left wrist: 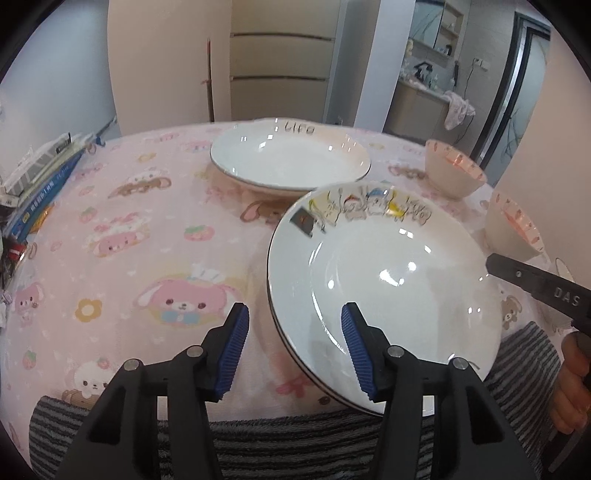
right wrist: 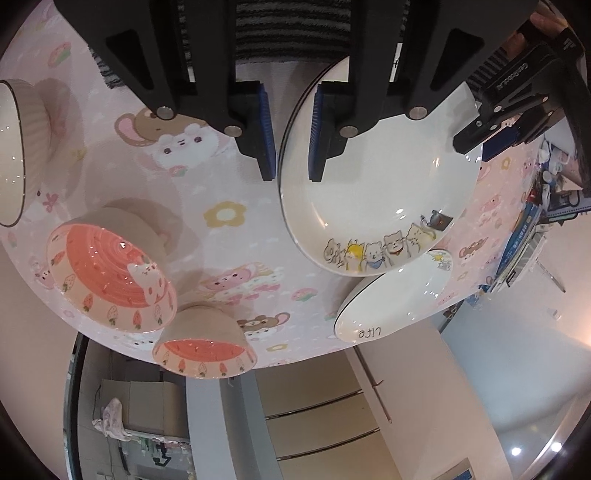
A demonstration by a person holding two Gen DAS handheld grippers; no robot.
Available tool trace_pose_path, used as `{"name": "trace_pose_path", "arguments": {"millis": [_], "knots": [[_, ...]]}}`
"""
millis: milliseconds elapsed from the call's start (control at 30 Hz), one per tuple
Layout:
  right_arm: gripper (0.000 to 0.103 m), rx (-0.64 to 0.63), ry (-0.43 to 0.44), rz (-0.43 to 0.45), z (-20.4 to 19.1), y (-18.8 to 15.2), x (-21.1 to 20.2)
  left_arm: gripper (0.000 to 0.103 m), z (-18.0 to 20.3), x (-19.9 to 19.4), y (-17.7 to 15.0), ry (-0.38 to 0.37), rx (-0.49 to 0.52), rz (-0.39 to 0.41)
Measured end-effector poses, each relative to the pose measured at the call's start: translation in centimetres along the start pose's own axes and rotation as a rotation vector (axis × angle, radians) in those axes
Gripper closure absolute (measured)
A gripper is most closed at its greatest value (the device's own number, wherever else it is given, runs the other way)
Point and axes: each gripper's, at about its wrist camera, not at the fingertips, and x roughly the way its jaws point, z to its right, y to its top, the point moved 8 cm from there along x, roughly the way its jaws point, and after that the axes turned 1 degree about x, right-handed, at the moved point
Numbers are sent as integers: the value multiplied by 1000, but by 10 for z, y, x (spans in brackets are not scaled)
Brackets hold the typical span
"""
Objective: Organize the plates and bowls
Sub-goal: 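Raise the right gripper away from the plate stack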
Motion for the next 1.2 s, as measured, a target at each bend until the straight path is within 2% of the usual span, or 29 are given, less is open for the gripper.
{"name": "trace_pose_path", "arguments": {"millis": [33, 133, 167, 233, 267, 333, 367, 500, 633, 700, 800, 900, 933, 1033, 1200], "knots": [[73, -6, -17, 17, 1, 2, -2, 48, 1, -5, 2, 4, 4, 26], [67, -20, -79, 82, 7, 9, -11, 46, -1, -15, 7, 11, 0, 78], [66, -24, -90, 97, 8, 10, -13, 42, -1, -20, 9, 13, 2, 100], [57, -34, -90, 114, 6, 12, -18, 37, 0, -28, 12, 18, 8, 144], [55, -40, -88, 124, 5, 12, -20, 29, 2, -34, 15, 8, 12, 175], [44, -56, -105, 150, 3, 14, -24, 18, 4, -46, 21, 7, 15, 244], [42, -65, -117, 165, 2, 15, -26, 18, 4, -51, 23, 16, 19, 271], [39, -95, -103, 225, -5, 19, -38, 17, 6, -70, 29, 40, 38, 358], [36, -111, -71, 323, -13, 29, -65, 15, 9, -105, 40, 126, 75, 474], [32, -113, -64, 350, -16, 40, -85, 14, 14, -123, 50, 133, 93, 505], [31, -124, -24, 392, -26, 64, -117, 13, 23, -163, 76, 103, 101, 584], [30, -113, 13, 431, -37, 90, -145, 0, 27, -197, 101, 88, 96, 649], [30, -112, 24, 439, -41, 98, -153, 0, 27, -205, 107, 85, 94, 667], [30, -91, 47, 460, -52, 125, -173, 0, 30, -246, 134, 116, 110, 778], [26, -143, 50, 541, -79, 168, -204, 0, 31, -285, 175, 167, 116, 884]]}}
